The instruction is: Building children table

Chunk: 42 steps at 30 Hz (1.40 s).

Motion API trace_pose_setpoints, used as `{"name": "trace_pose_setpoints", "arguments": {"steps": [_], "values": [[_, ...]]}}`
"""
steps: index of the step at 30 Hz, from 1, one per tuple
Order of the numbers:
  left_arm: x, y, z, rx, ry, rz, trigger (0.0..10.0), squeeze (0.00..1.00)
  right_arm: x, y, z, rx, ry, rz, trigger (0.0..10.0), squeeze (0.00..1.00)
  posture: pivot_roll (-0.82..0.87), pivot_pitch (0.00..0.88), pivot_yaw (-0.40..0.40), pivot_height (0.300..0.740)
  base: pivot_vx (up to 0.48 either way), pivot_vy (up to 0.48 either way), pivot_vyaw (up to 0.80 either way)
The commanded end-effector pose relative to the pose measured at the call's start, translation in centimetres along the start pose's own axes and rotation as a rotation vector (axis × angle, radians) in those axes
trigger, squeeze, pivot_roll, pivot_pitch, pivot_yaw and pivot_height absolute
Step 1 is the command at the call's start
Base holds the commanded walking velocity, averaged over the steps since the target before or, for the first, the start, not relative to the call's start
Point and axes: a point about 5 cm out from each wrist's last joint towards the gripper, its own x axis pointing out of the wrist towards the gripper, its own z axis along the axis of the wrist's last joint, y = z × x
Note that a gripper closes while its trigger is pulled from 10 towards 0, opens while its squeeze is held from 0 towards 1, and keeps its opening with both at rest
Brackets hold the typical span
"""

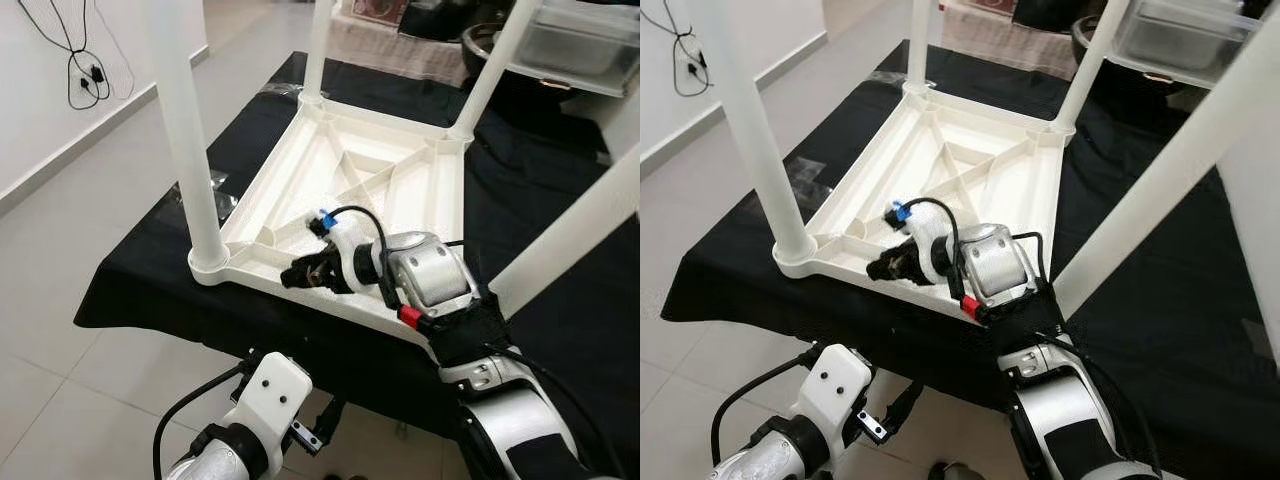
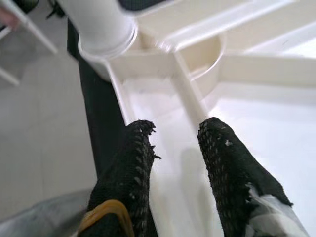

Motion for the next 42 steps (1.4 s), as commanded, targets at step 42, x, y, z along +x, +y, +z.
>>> {"name": "trace_pose_setpoints", "arguments": {"steps": [42], "values": [[1.8,2.9,-2.0,-0.079,0.04,0.058,10.0,0.0,-13.3,5.5,1.7,-0.244,-0.978,-0.658,10.0,0.18,0.05,0.027,-0.038,0.74,0.0,0.0,0.0]]}}
